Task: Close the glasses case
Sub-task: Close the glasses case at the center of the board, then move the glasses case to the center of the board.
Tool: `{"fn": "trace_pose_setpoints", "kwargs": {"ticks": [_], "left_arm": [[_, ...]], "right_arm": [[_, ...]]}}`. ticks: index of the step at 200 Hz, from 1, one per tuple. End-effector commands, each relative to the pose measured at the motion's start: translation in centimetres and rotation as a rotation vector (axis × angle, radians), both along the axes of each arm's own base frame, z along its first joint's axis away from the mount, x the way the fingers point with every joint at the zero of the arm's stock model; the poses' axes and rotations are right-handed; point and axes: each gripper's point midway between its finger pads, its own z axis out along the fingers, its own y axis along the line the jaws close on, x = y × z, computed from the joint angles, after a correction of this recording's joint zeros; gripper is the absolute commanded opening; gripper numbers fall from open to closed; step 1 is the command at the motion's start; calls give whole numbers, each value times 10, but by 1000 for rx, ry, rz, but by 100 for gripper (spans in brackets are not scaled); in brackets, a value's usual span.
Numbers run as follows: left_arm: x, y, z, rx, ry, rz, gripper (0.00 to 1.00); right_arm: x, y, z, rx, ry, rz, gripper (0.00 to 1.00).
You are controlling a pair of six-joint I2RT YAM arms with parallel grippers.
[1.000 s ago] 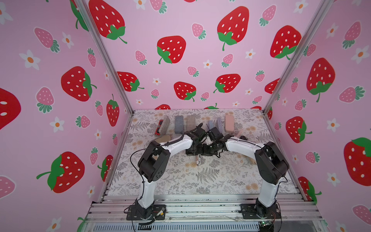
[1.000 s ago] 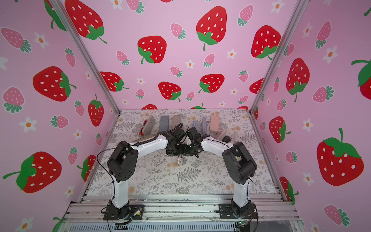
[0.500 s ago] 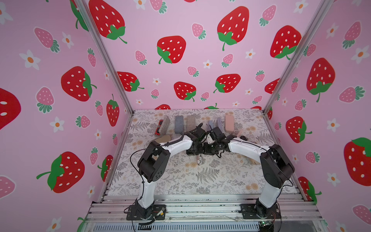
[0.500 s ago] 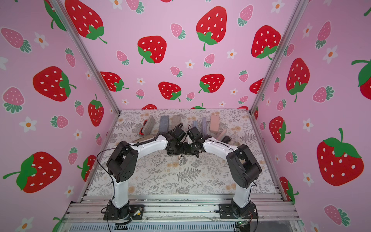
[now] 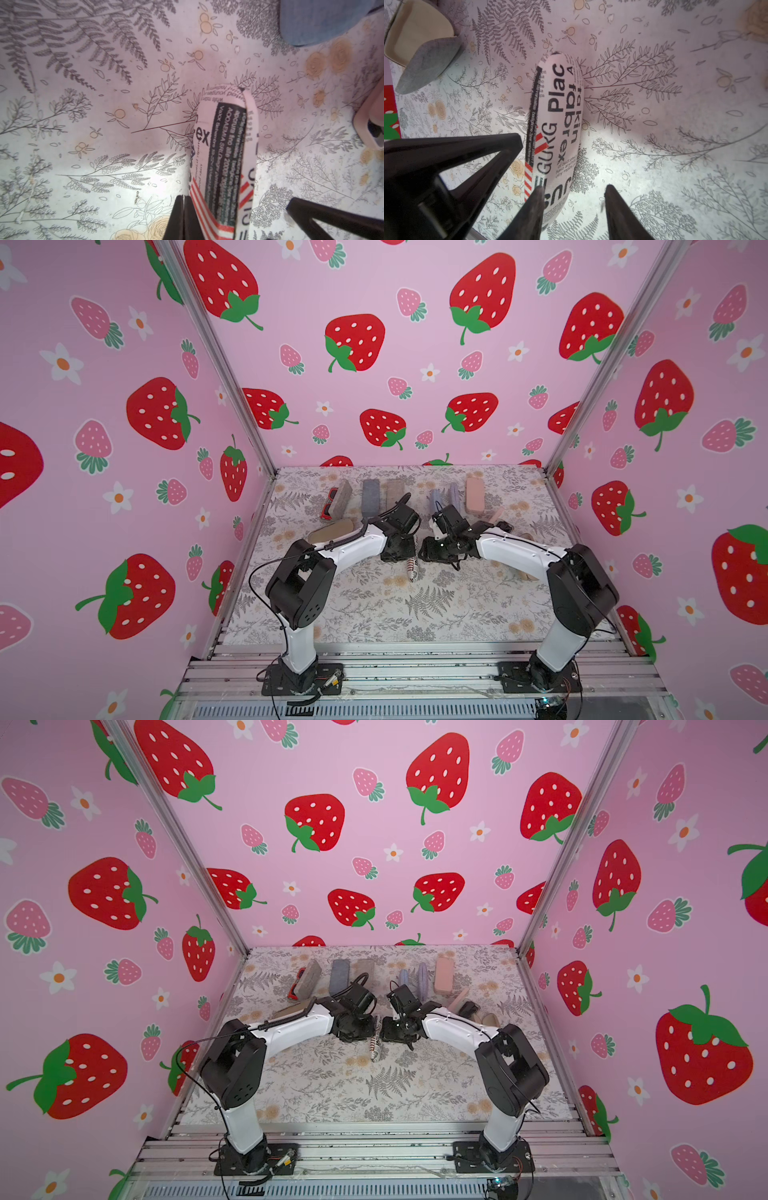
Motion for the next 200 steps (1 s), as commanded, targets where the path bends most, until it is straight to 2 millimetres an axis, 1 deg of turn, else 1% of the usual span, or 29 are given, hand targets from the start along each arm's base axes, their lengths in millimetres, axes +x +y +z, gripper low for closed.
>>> {"fn": "trace_pose_setpoints", "kwargs": {"ticks": [1,6,8,11,15,26,46,66,84,104,128,154,177,183,200], "left_arm": [[1,15,8,-16,-20,41,0],[0,20,9,-17,-22,49,2],[0,21,10,-19,-23,52,3],[-1,23,11,-20,-25,55,4],[-1,28,12,-21,-27,62,11],[-3,39,15,-28,-37,80,20],[-8,62,23,-39,-58,117,45],[-13,85,33,-49,-83,151,63],[-20,102,44,-57,-108,174,74],[-29,118,56,-72,-137,194,80],[-37,135,70,-89,-172,219,81],[-45,150,81,-99,-191,237,81],[-50,159,87,-104,-211,253,82],[-50,161,88,-106,-216,257,82],[-52,164,89,-106,-219,261,83]], "right_arm": [[-3,1,11,-27,-8,-5,51],[-4,3,10,-32,-7,0,51],[-4,4,11,-34,-8,2,55],[-4,5,11,-38,-7,4,56],[-4,7,11,-43,-7,8,57],[-4,12,11,-55,-6,16,58],[-4,21,8,-70,-2,25,63],[-3,29,3,-88,12,32,64],[-1,32,-4,-112,31,26,64],[1,32,-10,-138,44,11,64],[2,31,-14,-158,51,7,63],[3,29,-19,-189,62,4,59],[6,29,-26,-205,68,1,53],[7,29,-28,-214,69,-1,48],[12,27,-30,-239,63,-6,40]]}}
